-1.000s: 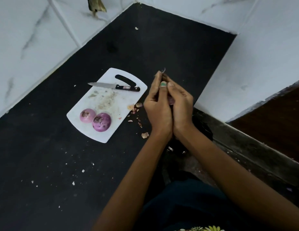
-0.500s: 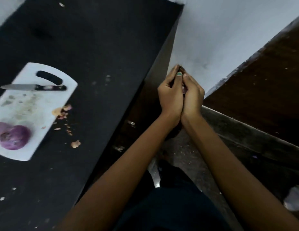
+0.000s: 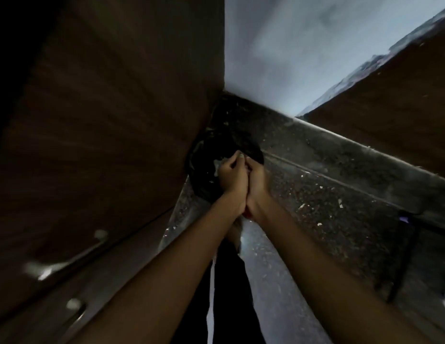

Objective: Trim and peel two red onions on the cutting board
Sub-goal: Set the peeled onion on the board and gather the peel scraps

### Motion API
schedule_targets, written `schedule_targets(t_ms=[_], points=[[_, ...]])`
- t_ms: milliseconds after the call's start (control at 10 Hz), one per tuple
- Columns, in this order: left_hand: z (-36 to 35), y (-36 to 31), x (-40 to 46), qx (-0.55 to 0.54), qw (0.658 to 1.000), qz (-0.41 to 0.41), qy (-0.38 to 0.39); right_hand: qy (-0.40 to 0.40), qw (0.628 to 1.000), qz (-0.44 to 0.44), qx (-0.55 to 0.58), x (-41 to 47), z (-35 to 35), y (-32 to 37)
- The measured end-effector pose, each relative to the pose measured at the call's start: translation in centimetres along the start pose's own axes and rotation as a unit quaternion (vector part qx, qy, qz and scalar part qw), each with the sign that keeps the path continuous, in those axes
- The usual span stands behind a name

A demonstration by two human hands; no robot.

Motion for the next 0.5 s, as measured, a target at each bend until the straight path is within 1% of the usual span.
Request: schedule_targets(t_ms=[100,200,300,400,500], points=[[-3.2,4.8,7.5,0.021,0.999,0.046,-0.006,0.01,0.999,-0.052,0.011,6.6,-1.7,-2.8],[-5.0,7.7,12.4,0.014,0.995,0.097,-0.016,-0.017,0.991,-0.118,0.058,12.4,-3.4,-5.4],[-7.0,9.8,16.3,-0.058,0.98,0.188,0.009,-0.038,0.982,-0.16,0.098,16.5,-4.2,-7.3],[-9.1,11.1,18.3,-0.183,0.951,0.247,0.033,-0.018,0.971,-0.183,0.152,19.6,-5.1,-8.3],[-8.6,11.4,19.3,-0.209,0.944,0.251,0.045,0.005,0.959,-0.204,0.195,20.7,-5.6,-8.6]])
Point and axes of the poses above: each hand's wrist, its own x-axis towards the middle knuckle, its own z-axis out of the back of the hand, y = z × x, the point moved 6 cm from there along x, towards the middle knuckle, and after that the axes turned 12 degrees about -y, right-handed, at the moved point
